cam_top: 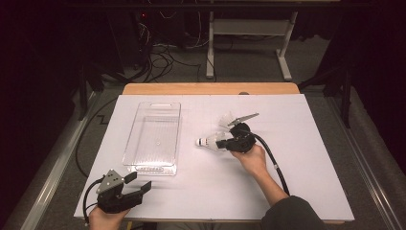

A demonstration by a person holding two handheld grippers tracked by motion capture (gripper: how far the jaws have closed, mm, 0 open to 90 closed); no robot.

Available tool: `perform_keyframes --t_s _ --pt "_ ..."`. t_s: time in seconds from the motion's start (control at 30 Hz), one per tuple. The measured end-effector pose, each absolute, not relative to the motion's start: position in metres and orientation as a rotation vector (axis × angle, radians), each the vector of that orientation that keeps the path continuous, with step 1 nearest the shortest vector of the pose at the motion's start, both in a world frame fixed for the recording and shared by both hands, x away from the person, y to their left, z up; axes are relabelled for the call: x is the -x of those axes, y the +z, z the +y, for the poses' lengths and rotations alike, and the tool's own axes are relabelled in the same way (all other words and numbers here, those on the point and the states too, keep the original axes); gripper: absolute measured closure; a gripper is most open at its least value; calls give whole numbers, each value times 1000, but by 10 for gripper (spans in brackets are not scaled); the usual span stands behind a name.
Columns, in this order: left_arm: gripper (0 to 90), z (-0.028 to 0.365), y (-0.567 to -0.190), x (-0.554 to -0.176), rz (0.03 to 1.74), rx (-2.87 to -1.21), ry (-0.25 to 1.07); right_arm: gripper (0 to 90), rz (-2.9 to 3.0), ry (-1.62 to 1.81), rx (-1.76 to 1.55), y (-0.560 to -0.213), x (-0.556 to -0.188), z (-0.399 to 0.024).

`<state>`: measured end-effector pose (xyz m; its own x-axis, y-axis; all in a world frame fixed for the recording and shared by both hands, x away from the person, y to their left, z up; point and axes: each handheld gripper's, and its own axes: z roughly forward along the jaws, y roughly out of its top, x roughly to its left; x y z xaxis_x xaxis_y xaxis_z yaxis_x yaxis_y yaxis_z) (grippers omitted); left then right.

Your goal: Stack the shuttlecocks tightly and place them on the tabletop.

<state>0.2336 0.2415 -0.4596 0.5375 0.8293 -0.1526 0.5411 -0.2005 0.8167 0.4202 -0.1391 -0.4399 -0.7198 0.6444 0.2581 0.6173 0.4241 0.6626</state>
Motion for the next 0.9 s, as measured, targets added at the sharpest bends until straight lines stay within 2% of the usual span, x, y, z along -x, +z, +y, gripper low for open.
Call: perform_keyframes --t_s 0.7,0.9 --pt "340 242 -460 -234 1124 -1878 403 727 2592 1178 -1208 -435 -419 -146" --pt "339 242 -460 -234 1122 -1878 405 653 2570 1181 -1204 -432 -417 -149"
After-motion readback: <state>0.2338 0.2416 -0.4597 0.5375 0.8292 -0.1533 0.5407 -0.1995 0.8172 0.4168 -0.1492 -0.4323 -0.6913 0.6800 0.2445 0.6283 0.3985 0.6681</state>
